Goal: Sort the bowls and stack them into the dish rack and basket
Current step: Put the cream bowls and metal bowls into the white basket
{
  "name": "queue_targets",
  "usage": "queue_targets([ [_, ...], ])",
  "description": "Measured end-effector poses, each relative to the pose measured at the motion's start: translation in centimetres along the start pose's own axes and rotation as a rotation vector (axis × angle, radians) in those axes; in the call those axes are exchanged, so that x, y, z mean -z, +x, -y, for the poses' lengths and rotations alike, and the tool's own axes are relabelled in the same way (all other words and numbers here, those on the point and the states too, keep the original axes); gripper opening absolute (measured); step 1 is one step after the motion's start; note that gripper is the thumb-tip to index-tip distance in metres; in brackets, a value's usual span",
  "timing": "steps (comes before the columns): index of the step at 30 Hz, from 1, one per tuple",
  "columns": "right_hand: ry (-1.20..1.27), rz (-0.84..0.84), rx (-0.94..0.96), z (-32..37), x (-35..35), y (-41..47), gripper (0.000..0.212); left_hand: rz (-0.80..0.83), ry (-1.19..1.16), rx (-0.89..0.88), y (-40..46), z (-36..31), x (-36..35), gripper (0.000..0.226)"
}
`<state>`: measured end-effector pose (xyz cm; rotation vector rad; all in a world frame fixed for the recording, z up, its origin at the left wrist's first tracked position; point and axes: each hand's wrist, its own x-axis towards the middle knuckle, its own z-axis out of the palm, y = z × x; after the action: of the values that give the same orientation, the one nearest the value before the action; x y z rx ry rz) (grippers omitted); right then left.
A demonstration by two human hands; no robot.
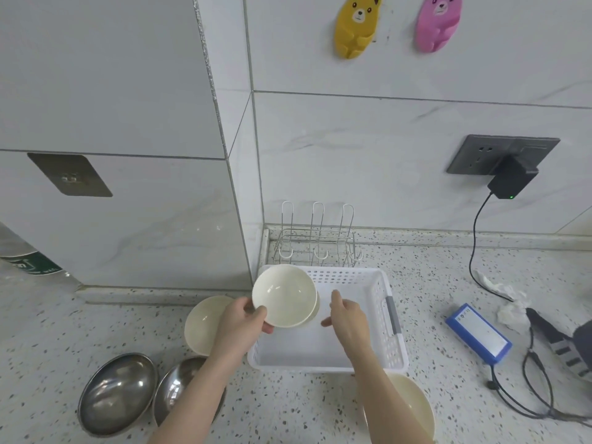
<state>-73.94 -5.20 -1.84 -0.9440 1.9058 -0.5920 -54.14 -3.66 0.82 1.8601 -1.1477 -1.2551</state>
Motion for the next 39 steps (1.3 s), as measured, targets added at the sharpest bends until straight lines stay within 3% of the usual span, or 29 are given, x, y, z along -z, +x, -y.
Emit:
queue_targets([
  [3, 0.126, 0.017, 0.139, 0.3, 0.2, -0.6, 0.030, -0.001, 0.032, -0.006, 0.9, -0.1, -0.9, 0.016],
  [8, -0.034, 0.055, 0.251, 1.3, -0.7, -0.7, 0.035, 0.011, 0.045, -0.001, 1.8, 0.1, -1.8, 0.017],
  [19, -0.169, -0.032, 0.239, 1.6, -2.0, -0.5, 0.039, 0.057, -0.094, 0.030, 1.8, 1.9, -0.7, 0.024],
  [22, -0.167, -0.026, 0.225, 1.8, -2.3, -0.8, 0.038, -0.014, -0.161, 0.072, 1.6, 3.1, 1.2, 0.015],
  [25, -0.155, -0.040, 0.201, 2.0, -2.4, -1.0, 0.038, -0.214, -0.153, 0.119, 1.8, 4.4, 4.0, 0.014],
  [27, -0.158, -0.052, 0.184, 2.0, -2.5, -1.1, 0.038, -0.281, -0.104, 0.144, 2.0, 5.5, 5.8, 0.015],
  [36, -0.074, -0.061, 0.124, 1.3, -2.9, -1.3, 0.038, -0.239, 0.243, 0.170, 3.1, 8.2, 9.0, 0.041],
  [39, -0.065, -0.045, 0.129, 0.9, -2.6, -1.5, 0.040, -0.140, 0.391, 0.179, 3.9, 8.4, 9.2, 0.029],
])
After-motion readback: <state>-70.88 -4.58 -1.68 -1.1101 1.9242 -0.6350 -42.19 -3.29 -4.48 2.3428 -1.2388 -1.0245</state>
